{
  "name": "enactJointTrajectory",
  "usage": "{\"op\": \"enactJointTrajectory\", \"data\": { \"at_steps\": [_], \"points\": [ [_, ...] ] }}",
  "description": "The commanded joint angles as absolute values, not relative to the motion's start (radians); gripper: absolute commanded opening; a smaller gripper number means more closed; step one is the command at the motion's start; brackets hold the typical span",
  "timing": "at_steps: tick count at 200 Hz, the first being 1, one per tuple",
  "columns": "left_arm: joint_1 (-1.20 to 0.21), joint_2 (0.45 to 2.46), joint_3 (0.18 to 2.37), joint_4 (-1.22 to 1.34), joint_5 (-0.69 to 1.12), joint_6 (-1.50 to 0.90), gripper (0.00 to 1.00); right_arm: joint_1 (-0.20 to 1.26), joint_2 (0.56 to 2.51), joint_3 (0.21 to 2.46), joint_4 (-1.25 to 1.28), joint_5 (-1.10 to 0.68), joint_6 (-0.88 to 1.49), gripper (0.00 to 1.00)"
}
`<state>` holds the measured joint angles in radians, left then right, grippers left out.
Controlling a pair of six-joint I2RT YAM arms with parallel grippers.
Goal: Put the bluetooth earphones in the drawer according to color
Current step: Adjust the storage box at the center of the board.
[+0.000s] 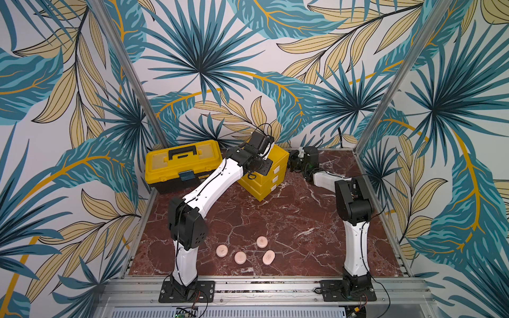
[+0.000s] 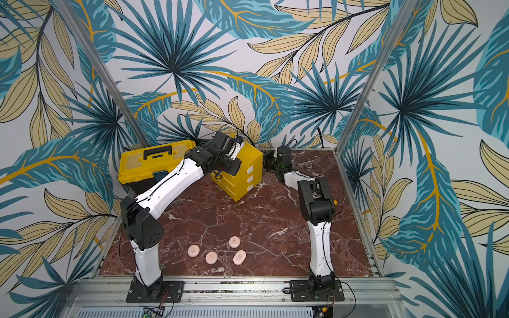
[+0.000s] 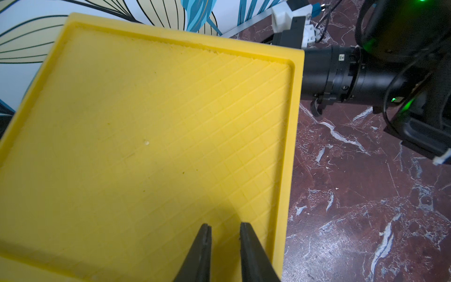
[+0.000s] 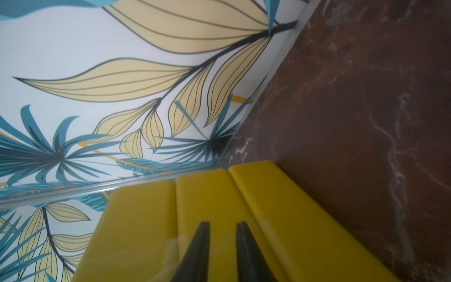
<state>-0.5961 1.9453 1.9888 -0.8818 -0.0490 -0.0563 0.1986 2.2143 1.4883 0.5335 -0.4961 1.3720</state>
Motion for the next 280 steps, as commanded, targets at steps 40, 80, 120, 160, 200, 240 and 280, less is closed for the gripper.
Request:
{"op": "enactJointTrajectory", "data": {
  "at_steps": [40,80,120,160,200,240,280],
  "points": [
    [-0.588,1.982,1.982,-0.996,-0.032,-0.051,0.25,0.25,2.029,1.234,0.662,-0.616,1.352,0.25],
    [-0.588,1.978,1.957,-0.988,-0.028,-0.05,0.25,0.246,1.875,1.088,0.646,-0.543,1.297,0.26],
    [-0.588,1.97,1.937,-0.977,-0.026,-0.05,0.25,0.244,1.574,0.927,0.348,-0.303,1.141,0.37],
    [-0.588,1.976,1.932,-0.965,-0.014,-0.059,0.25,0.319,1.376,0.665,0.408,-0.198,1.242,0.4],
    [-0.588,1.991,1.931,-0.968,-0.006,-0.061,0.25,0.483,1.558,0.499,0.869,-0.119,1.416,0.44],
    [-0.589,1.994,1.933,-0.974,0.0,-0.063,0.24,0.552,1.86,0.474,1.29,-0.035,1.563,0.46],
    [-0.588,1.995,1.931,-0.973,0.0,-0.061,0.24,0.592,1.991,0.504,1.411,0.026,1.586,0.48]
  ]
}}
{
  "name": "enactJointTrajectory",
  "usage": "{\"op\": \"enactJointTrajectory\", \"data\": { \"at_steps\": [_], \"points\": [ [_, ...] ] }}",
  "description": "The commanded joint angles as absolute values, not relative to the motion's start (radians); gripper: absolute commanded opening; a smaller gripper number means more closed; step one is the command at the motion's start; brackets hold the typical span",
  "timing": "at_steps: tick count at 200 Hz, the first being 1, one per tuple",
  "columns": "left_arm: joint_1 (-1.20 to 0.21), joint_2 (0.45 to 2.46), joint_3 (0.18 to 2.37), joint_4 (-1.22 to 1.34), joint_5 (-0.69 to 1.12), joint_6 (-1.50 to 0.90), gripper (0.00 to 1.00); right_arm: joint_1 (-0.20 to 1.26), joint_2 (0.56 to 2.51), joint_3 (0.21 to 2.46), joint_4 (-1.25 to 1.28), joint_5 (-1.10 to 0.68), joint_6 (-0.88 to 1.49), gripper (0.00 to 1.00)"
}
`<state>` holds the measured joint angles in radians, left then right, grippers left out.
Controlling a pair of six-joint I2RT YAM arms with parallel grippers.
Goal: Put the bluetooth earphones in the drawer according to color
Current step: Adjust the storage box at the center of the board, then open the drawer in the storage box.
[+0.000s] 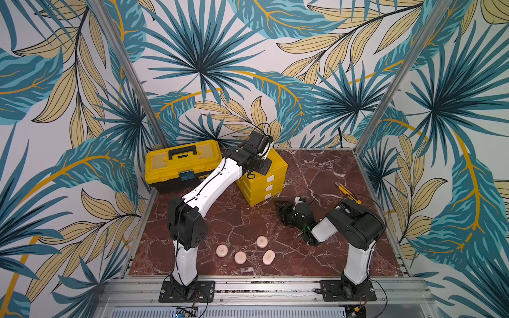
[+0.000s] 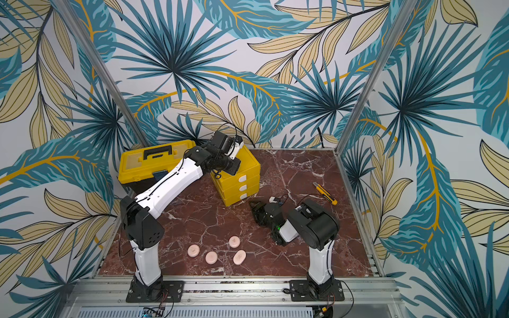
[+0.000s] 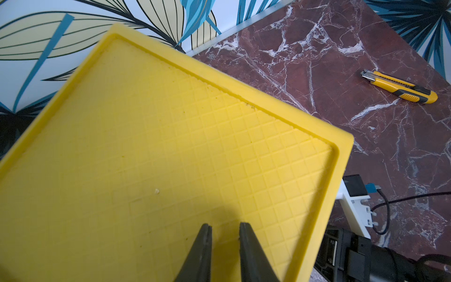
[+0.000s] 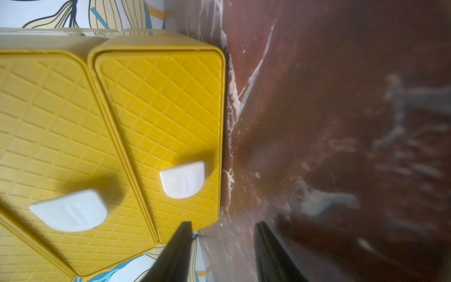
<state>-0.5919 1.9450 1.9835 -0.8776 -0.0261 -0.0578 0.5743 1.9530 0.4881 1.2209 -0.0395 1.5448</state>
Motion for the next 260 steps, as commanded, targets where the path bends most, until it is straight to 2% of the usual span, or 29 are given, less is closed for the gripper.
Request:
{"op": "enactJointTrajectory", "data": {
  "at_steps": [1,91,180,234,260],
  "points": [
    [-0.587,1.996,1.932,-0.973,0.0,-0.061,0.24,0.591,1.992,0.504,1.412,0.027,1.586,0.48],
    [-0.588,2.0,1.932,-0.972,0.001,-0.06,0.24,0.6,2.105,0.613,1.422,0.047,1.609,0.53],
    [-0.588,2.006,1.931,-0.968,0.003,-0.06,0.24,0.606,2.133,0.666,1.37,0.04,1.615,0.56],
    [-0.588,2.006,1.93,-0.968,0.004,-0.06,0.24,0.61,2.148,0.673,1.366,0.052,1.614,0.52],
    [-0.588,2.004,1.931,-0.969,0.004,-0.058,0.24,0.611,2.143,0.675,1.353,0.056,1.605,0.46]
  ]
}}
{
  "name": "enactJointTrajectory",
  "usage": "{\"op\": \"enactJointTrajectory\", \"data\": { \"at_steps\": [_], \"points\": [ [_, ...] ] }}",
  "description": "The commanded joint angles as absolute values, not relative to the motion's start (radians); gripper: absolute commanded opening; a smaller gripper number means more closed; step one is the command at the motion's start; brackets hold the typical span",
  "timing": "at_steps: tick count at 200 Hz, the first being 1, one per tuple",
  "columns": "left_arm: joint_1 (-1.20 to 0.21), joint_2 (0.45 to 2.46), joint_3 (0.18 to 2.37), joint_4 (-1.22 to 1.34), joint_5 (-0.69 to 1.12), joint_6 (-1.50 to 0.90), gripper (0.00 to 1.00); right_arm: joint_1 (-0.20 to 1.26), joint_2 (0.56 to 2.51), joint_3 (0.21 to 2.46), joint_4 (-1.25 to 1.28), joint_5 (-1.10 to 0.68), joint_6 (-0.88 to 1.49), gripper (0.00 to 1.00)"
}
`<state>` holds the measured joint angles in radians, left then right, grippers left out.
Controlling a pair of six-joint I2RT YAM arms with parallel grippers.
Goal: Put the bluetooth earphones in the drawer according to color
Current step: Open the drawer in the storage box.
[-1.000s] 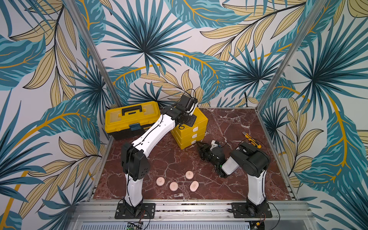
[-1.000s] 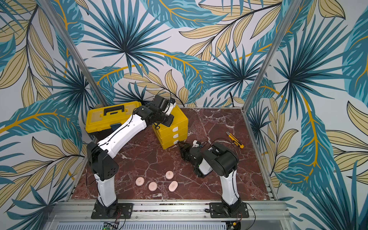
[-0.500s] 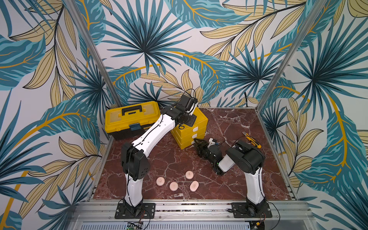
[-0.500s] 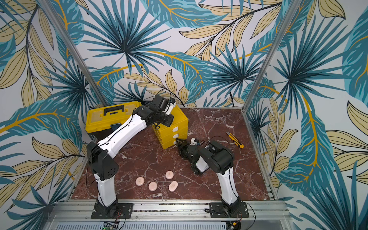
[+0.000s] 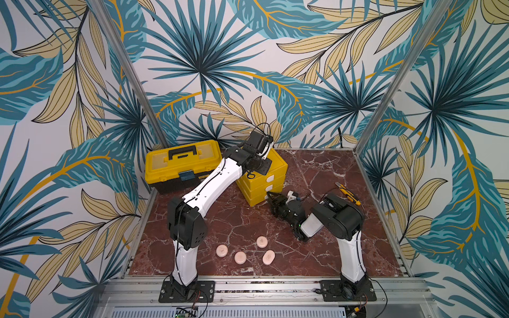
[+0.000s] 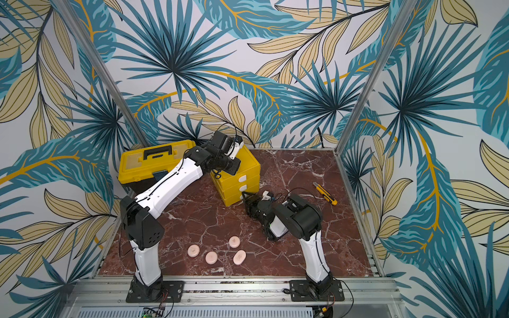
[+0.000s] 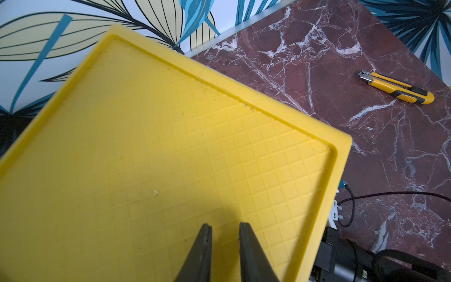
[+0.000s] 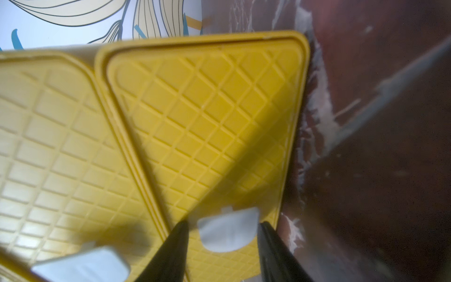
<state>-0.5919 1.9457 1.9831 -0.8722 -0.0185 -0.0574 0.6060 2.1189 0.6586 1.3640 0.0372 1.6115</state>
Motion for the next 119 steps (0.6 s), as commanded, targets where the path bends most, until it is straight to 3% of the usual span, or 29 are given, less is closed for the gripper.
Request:
{"op": "enactJointTrajectory", "data": {
  "at_steps": [1,51,119],
  "points": [
    [-0.588,2.005,1.93,-0.969,0.004,-0.06,0.24,0.612,2.143,0.675,1.353,0.056,1.606,0.46],
    [-0.588,2.005,1.929,-0.968,0.002,-0.058,0.24,0.613,2.121,0.632,1.344,0.067,1.608,0.33],
    [-0.588,2.005,1.932,-0.969,0.002,-0.058,0.24,0.654,2.014,0.458,1.305,0.062,1.621,0.29]
  ]
}}
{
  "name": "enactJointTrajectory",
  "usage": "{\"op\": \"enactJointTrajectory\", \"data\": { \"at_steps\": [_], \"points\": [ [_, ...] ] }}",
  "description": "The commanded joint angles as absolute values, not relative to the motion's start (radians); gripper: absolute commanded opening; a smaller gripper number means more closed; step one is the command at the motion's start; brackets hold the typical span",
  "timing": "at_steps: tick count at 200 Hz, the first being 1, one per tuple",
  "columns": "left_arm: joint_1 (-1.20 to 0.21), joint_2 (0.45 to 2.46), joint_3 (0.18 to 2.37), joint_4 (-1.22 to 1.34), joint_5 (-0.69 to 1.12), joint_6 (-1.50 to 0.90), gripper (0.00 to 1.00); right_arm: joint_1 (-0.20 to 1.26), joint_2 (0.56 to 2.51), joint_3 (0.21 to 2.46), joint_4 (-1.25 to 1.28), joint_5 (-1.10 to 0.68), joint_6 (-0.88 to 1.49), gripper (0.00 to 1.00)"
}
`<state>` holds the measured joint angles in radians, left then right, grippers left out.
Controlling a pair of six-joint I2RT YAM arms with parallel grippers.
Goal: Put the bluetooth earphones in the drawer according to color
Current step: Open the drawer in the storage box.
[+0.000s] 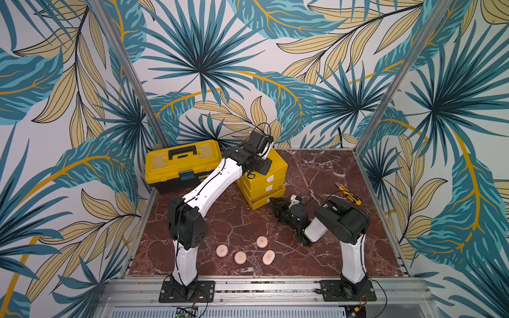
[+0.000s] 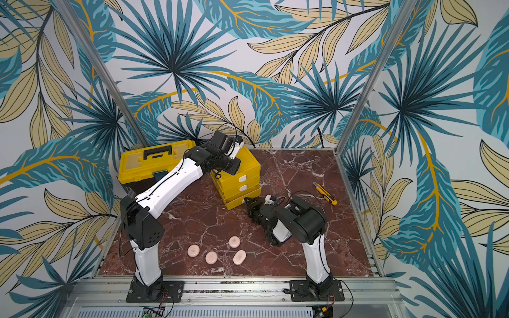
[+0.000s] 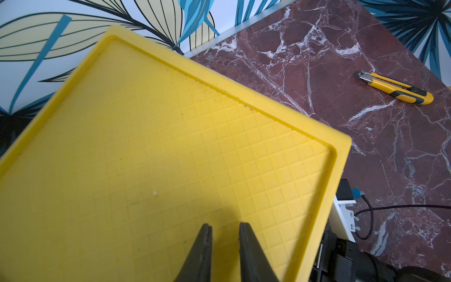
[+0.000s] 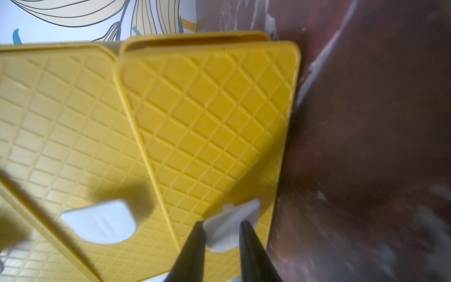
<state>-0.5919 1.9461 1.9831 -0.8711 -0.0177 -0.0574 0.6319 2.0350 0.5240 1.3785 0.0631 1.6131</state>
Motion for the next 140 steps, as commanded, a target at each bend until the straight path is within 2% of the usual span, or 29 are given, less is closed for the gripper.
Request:
{"op": "enactJointTrajectory", "data": {
  "at_steps": [1,140],
  "points": [
    [-0.588,2.005,1.932,-0.969,0.003,-0.058,0.24,0.655,2.012,0.455,1.305,0.061,1.621,0.29],
    [-0.588,2.005,1.931,-0.969,0.001,-0.061,0.24,0.754,1.809,0.161,1.244,0.119,1.635,0.29]
  ]
}}
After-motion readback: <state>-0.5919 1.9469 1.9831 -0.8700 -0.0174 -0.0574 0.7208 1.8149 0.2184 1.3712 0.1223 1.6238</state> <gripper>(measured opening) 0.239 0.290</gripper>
